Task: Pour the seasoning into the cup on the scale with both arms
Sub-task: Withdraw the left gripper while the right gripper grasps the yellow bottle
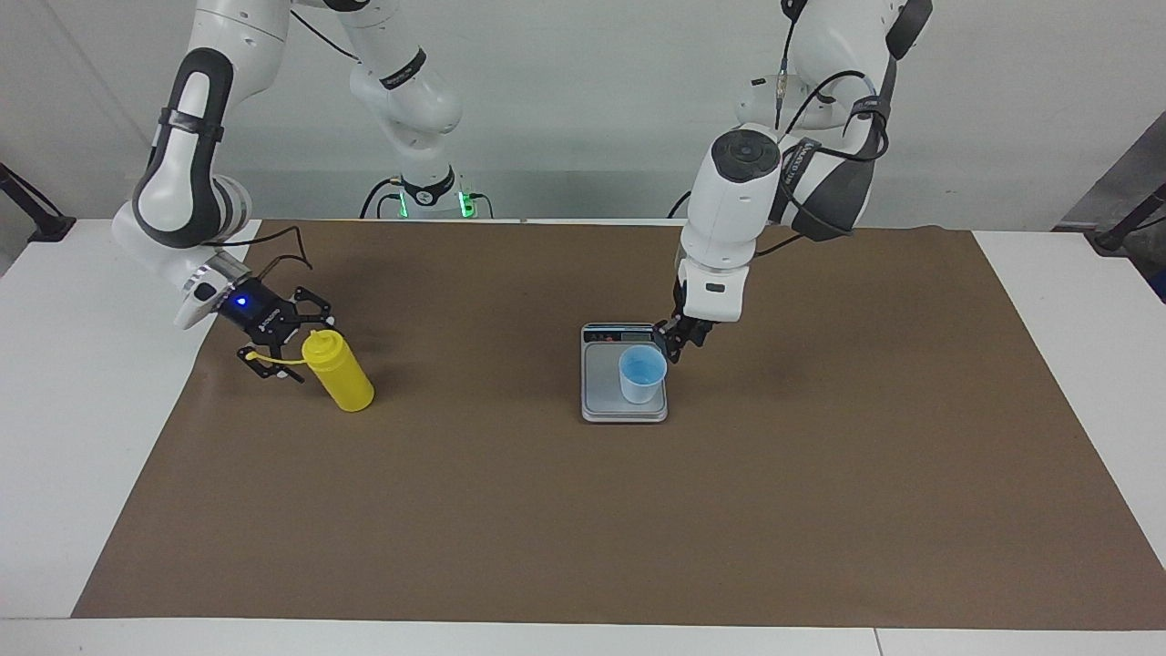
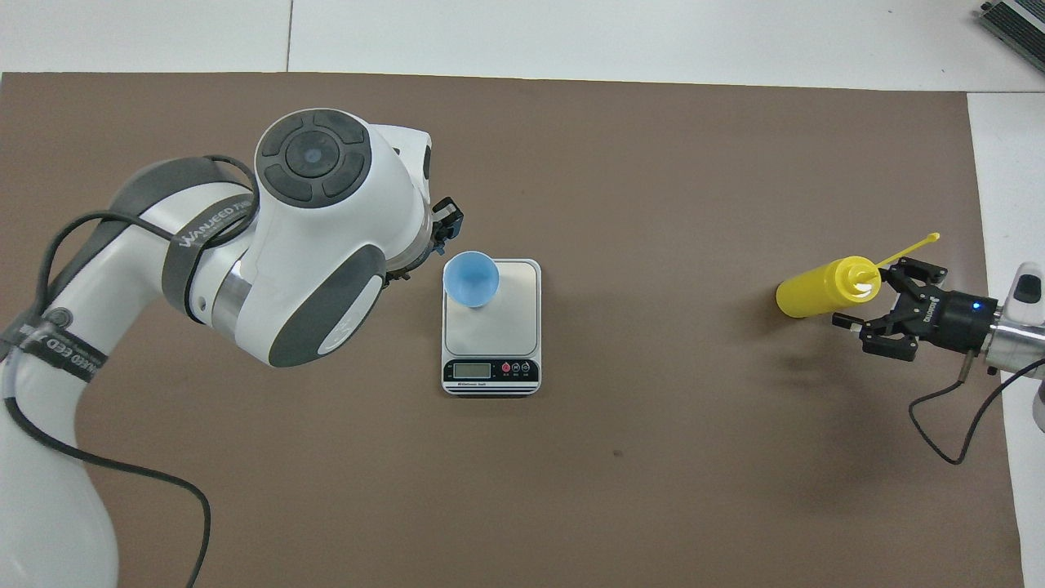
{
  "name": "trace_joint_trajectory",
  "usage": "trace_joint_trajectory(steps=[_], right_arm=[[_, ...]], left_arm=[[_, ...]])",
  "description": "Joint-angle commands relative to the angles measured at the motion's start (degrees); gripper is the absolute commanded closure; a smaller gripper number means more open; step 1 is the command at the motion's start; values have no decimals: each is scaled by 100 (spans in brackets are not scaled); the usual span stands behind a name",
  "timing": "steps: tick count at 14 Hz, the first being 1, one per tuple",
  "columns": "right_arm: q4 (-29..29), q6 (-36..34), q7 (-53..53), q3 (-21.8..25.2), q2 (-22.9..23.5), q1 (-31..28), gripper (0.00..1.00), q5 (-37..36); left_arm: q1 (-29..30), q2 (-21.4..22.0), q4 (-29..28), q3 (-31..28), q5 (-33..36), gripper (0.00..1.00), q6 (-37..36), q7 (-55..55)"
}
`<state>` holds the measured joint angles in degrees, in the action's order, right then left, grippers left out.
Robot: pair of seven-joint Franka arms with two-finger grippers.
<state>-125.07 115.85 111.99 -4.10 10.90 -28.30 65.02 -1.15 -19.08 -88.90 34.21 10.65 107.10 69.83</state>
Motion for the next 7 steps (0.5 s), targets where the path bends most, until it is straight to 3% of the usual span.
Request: trace_joint_trajectory(steps=[1,4,7], right_arm=[[8,9,497,-47,254,-18,0,292],[8,34,683,-47,325,34,0,537],[8,113,692,-47,351,175,0,687]], left_arm=[[18,-96,407,-37,104,44,-635,-380],[158,-122,951,-98,42,43,-1444,-1232],[212,-70,1207,-694,-211,41,-1884,-2040]])
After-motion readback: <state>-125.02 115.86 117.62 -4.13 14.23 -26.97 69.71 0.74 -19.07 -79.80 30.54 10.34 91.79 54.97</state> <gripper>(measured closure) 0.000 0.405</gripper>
